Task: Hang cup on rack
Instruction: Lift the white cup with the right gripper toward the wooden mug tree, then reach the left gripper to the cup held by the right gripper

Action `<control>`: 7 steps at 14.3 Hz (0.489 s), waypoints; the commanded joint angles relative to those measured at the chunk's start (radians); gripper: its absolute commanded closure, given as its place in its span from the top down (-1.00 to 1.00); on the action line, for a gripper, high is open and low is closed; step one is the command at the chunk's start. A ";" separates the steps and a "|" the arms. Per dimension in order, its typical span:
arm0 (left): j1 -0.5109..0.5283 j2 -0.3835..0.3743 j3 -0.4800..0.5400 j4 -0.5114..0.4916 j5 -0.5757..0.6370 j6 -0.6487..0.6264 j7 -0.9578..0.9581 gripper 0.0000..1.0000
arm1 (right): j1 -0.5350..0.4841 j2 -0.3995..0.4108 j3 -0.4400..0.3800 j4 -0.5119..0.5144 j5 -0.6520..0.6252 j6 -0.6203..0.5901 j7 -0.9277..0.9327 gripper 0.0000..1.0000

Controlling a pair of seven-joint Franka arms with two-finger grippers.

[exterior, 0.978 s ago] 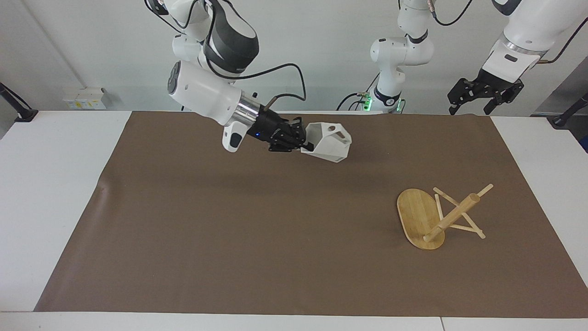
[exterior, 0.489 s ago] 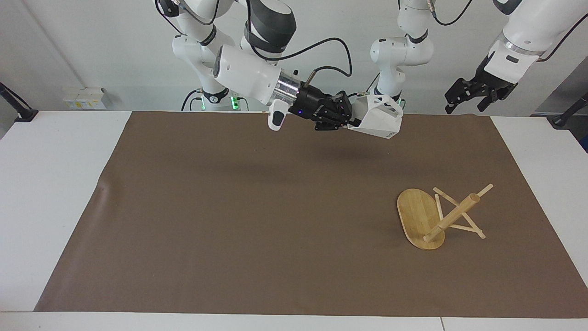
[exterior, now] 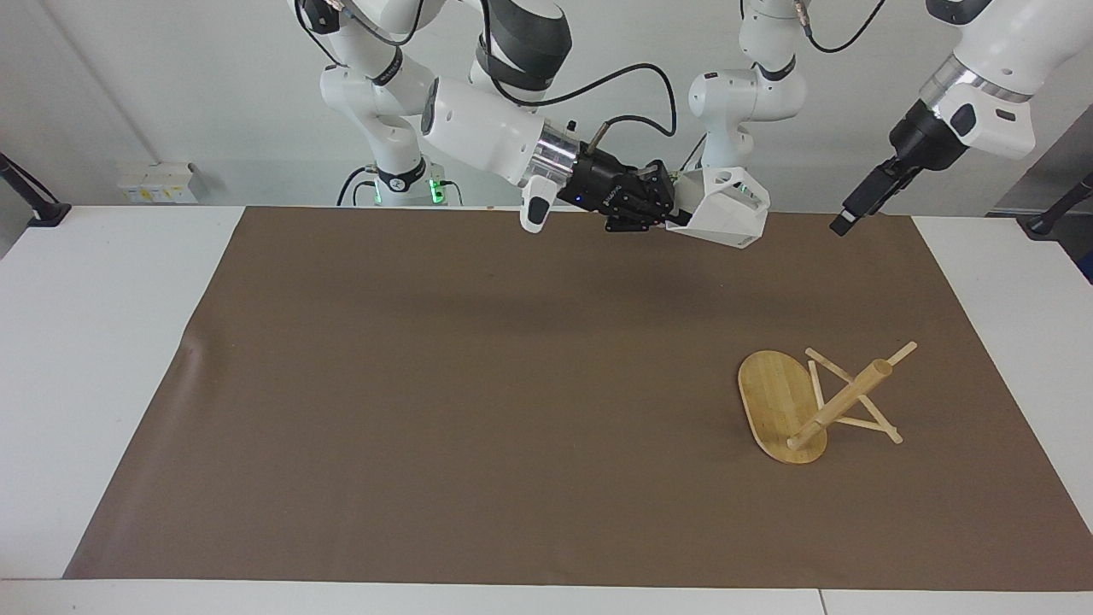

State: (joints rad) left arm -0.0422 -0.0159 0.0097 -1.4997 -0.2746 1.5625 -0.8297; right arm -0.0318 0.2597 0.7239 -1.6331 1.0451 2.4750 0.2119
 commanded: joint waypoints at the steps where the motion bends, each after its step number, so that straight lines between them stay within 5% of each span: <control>1: 0.016 -0.004 -0.013 -0.013 -0.057 0.028 -0.228 1.00 | -0.011 0.000 0.014 -0.011 0.030 0.016 0.004 -1.00; 7: 0.004 0.096 -0.031 0.050 -0.222 -0.004 -0.746 1.00 | -0.013 0.000 0.014 -0.016 0.029 0.013 0.006 -1.00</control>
State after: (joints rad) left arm -0.0434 0.0284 -0.0120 -1.4947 -0.4361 1.5739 -1.4315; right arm -0.0321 0.2626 0.7239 -1.6402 1.0452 2.4750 0.2119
